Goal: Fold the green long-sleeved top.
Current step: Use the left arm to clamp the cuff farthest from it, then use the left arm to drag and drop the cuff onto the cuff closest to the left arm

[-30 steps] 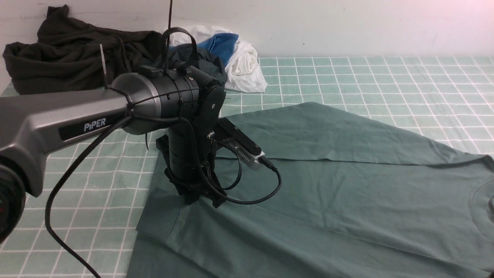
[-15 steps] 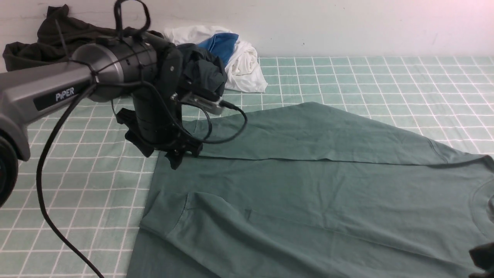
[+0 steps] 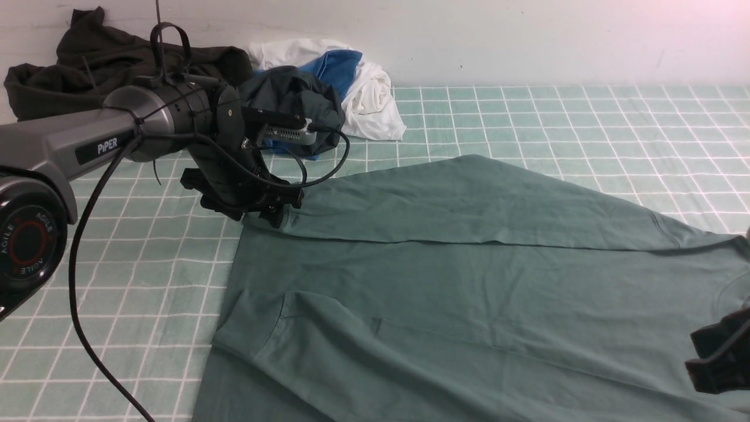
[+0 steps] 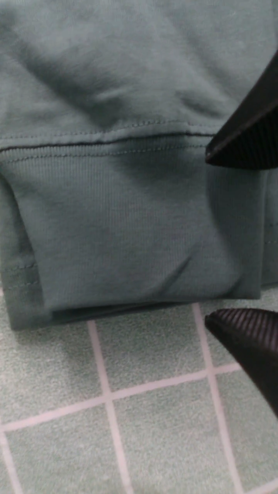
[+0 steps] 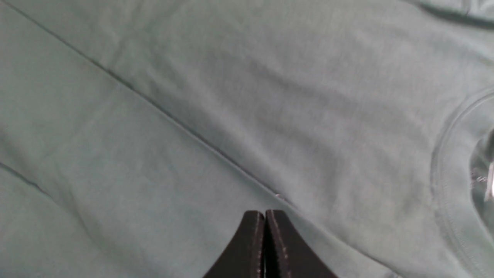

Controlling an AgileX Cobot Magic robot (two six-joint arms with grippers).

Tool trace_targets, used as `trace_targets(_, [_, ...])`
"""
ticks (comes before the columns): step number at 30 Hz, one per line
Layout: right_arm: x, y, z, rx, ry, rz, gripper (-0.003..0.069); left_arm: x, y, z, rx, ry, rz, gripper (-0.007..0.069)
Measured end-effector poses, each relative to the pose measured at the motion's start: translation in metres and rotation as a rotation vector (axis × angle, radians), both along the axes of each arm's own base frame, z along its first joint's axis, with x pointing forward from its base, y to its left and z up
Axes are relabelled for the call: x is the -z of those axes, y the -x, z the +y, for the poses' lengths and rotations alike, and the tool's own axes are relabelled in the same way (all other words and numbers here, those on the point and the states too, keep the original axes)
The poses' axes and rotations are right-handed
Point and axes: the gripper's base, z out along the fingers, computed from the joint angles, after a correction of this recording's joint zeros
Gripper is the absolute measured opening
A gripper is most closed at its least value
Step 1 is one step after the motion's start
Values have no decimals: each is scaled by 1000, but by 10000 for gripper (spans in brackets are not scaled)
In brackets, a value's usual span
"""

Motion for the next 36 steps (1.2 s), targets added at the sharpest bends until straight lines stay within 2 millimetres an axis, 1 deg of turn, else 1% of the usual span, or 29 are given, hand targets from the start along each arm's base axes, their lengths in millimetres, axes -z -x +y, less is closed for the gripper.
trace_targets(5, [8,-5,3,8,-13,47,0,3,-1,0,0,1,-4,414])
trace_targets(8, [10,-7,3,9,-14,58,0,3,-1,0,0,0,-5,342])
trace_targets(10, [10,-7,3,9,-14,58,0,3,-1,0,3,-6,-6,315])
trace_targets(11, [10,-7,3,9,-14,57,0,3,-1,0,3,-5,-7,279])
trace_targets(12, [10,-7,3,9,-14,57,0,3,-1,0,3,-5,-7,269])
trace_targets(13, [10,-7,3,9,-14,57,0,3,-1,0,3,-5,-7,239])
trace_targets(14, [10,-7,3,9,-14,57,0,3,-1,0,3,-5,-7,239])
trace_targets(16, [10,-7,3,9,-14,57,0,3,-1,0,3,-5,-7,188])
trace_targets(20, [9,-7,3,9,-16,51,0,3,-1,0,3,-5,-8,130])
trace_targets(25, [9,-8,3,9,-17,46,0,0,-1,0,1,0,-9,90])
trace_targets(28, [9,-8,4,9,-18,45,0,-11,0,0,0,5,-30,79])
trace_targets(30, [9,-8,4,9,-18,45,0,-26,3,0,2,11,-55,79])
trace_targets(31, [9,-8,4,9,-18,45,0,-28,3,0,2,11,-59,79])
trace_targets(32, [9,-8,4,9,-18,45,0,-43,8,0,4,16,-69,79])
trace_targets(33, [9,-8,4,9,-18,44,0,-46,9,-1,5,16,-71,79])
trace_targets(36, [9,-8,3,8,-12,44,0,-85,30,-5,9,49,-44,79])
